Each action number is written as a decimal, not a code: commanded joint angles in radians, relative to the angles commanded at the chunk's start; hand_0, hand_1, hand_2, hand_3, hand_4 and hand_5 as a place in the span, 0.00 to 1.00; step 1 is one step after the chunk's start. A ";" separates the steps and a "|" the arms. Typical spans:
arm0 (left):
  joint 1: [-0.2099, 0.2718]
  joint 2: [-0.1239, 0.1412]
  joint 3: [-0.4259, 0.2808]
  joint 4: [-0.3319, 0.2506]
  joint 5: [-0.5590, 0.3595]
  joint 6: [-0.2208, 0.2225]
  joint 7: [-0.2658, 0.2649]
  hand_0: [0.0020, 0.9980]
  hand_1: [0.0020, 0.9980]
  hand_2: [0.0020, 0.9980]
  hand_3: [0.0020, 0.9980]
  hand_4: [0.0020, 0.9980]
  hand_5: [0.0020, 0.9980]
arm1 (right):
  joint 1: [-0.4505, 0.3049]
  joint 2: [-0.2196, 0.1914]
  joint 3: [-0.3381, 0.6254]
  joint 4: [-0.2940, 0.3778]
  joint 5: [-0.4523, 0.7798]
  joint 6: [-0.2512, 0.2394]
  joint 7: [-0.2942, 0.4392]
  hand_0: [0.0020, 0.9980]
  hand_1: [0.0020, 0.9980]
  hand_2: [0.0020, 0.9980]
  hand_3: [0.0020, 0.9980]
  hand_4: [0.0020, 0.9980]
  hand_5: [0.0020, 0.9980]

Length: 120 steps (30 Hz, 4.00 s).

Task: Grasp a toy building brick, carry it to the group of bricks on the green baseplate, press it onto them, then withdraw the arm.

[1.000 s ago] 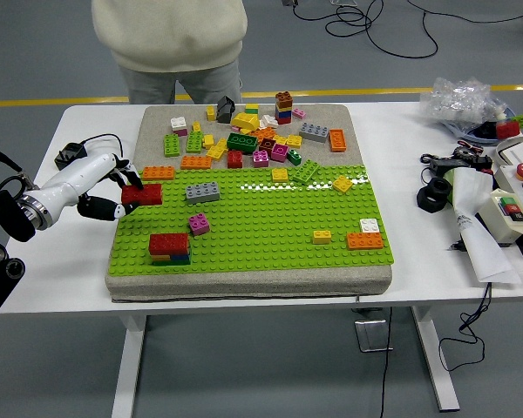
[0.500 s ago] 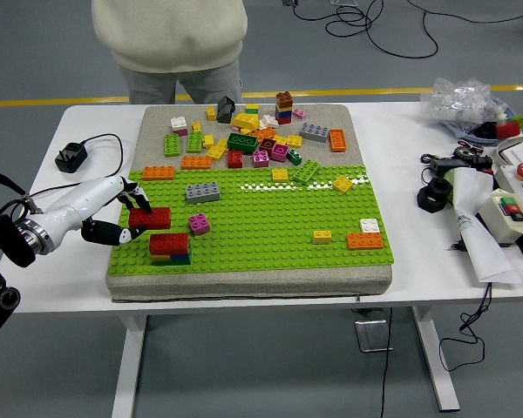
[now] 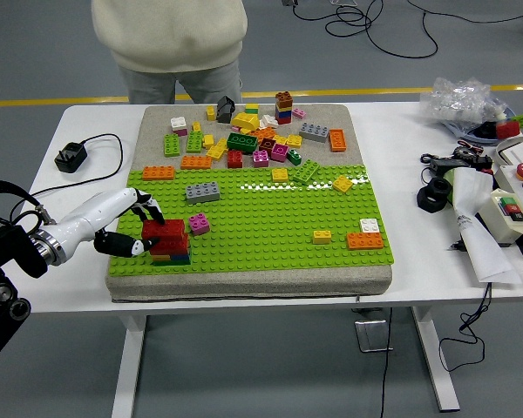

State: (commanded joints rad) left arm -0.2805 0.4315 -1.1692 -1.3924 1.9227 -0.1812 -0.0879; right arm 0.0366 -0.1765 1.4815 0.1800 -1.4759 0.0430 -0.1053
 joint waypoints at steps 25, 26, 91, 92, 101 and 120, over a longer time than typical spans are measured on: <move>-0.005 -0.029 0.010 0.043 0.010 0.015 -0.012 0.68 0.57 0.53 0.53 0.58 0.00 | 0.002 0.003 -0.011 0.000 0.005 -0.001 -0.001 0.77 0.71 0.77 0.76 0.97 0.70; -0.005 -0.030 0.010 0.045 0.012 0.013 -0.013 0.68 0.57 0.53 0.53 0.58 0.00 | 0.002 0.004 -0.011 0.000 0.005 -0.001 -0.001 0.77 0.71 0.77 0.76 0.97 0.70; -0.013 -0.038 0.001 0.081 0.000 0.005 -0.026 0.82 0.67 0.58 0.58 0.74 0.01 | 0.002 0.005 -0.016 0.000 0.017 0.004 0.001 0.77 0.71 0.77 0.76 0.96 0.70; -0.013 -0.038 0.000 0.081 -0.001 0.005 -0.027 0.82 0.68 0.58 0.58 0.76 0.02 | 0.001 0.005 -0.016 0.000 0.017 0.004 0.001 0.77 0.71 0.77 0.76 0.96 0.70; -0.014 -0.039 0.002 0.084 -0.006 0.004 -0.028 0.83 0.68 0.58 0.58 0.76 0.01 | 0.001 0.006 -0.018 0.000 0.018 0.004 0.001 0.77 0.71 0.77 0.76 0.96 0.70; -0.017 -0.041 0.001 0.088 -0.011 0.004 -0.029 0.83 0.71 0.59 0.60 0.80 0.04 | 0.000 0.007 -0.021 0.000 0.020 0.006 0.001 0.77 0.71 0.76 0.76 0.96 0.70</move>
State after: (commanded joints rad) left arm -0.2972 0.3904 -1.1679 -1.3047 1.9120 -0.1769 -0.1172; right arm 0.0365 -0.1693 1.4602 0.1800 -1.4559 0.0494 -0.1043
